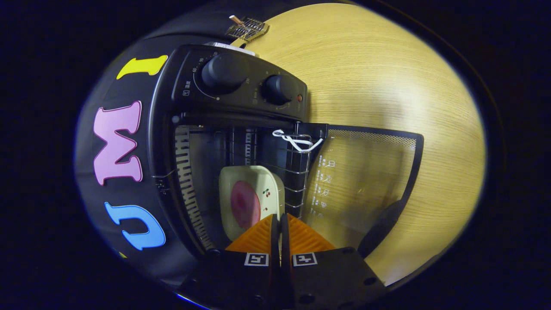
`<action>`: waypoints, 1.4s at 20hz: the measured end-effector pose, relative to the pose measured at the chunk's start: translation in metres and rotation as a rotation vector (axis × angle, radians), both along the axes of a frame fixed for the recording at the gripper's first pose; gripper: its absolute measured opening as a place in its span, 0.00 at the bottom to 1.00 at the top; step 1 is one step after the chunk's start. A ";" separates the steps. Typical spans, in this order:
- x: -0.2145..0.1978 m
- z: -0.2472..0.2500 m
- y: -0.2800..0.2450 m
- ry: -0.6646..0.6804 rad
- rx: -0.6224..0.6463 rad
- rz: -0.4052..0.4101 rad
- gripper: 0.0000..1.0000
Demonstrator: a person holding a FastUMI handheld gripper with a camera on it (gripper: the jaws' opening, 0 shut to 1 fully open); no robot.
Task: Open the toaster oven, put the food inside, and close the toaster oven door.
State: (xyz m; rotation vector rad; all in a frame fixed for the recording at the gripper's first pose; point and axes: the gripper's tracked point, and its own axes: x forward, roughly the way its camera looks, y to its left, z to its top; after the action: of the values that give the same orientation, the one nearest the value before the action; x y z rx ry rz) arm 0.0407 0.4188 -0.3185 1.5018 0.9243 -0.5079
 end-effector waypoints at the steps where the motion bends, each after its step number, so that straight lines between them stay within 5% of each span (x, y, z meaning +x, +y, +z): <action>1: 0.004 -0.001 0.000 0.002 0.002 -0.016 0.06; 11: 0.026 -0.002 0.005 -0.051 0.071 -0.103 0.13; 15: 0.028 0.012 -0.001 -0.114 0.079 -0.086 0.44; 22: 0.002 0.033 -0.014 -0.172 0.019 0.077 0.98; 25: -0.014 0.048 -0.029 -0.198 -0.017 0.142 0.98; 28: -0.041 0.059 -0.027 -0.230 -0.075 0.308 0.98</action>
State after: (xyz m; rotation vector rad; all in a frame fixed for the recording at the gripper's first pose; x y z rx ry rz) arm 0.0002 0.3914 -0.2594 1.2887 0.9227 -0.1406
